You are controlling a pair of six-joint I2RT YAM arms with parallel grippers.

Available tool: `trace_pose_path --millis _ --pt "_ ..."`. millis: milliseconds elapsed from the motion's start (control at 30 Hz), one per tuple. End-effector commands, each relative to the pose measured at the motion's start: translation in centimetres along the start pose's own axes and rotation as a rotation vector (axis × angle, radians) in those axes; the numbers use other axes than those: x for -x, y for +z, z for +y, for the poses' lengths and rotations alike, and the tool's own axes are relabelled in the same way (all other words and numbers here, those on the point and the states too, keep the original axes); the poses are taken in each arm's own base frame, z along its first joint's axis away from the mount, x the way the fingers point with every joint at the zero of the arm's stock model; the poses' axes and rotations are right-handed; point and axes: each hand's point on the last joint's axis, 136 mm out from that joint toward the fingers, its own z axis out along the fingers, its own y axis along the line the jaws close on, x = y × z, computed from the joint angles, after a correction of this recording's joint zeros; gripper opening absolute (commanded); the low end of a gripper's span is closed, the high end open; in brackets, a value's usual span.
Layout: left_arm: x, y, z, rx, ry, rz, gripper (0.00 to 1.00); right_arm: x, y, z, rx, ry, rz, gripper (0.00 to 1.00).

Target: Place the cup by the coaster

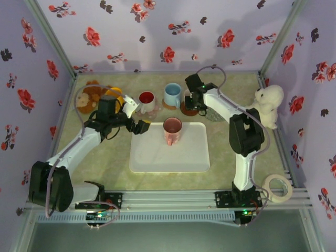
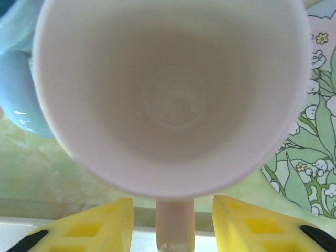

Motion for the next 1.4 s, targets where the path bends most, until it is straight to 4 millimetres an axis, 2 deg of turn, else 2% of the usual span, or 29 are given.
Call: trace_pose_path --millis 0,167,367,667,833,1000,1133,1367 --pt "0.7 -0.7 -0.3 -0.005 0.009 -0.028 0.99 0.2 -2.3 0.0 0.007 0.027 -0.035 0.48" --pt "1.2 -1.1 -0.4 -0.004 0.019 -0.034 0.99 0.1 -4.0 0.1 0.01 0.029 -0.055 0.53" --pt "2.3 -2.0 -0.7 0.001 0.032 -0.05 0.99 -0.3 -6.8 1.0 0.038 0.031 -0.094 0.71" --pt "3.0 -3.0 -1.3 0.002 0.05 -0.057 0.99 -1.4 -12.4 2.5 0.046 -0.01 -0.164 0.99" --pt "3.1 -4.0 -2.0 0.007 0.066 -0.073 0.99 -3.6 -14.7 3.6 0.063 -0.03 -0.167 0.99" --pt "2.4 -5.0 -3.0 0.001 0.062 -0.067 1.0 -6.7 -15.8 4.8 0.087 -0.042 -0.134 0.99" --pt "1.4 -6.1 -4.1 0.002 0.049 -0.078 0.99 -9.7 -16.0 5.7 0.097 -0.059 -0.094 0.99" --pt "-1.3 -7.3 -5.6 0.008 0.029 -0.066 0.99 -14.4 -14.9 7.8 0.125 -0.072 -0.025 0.99"
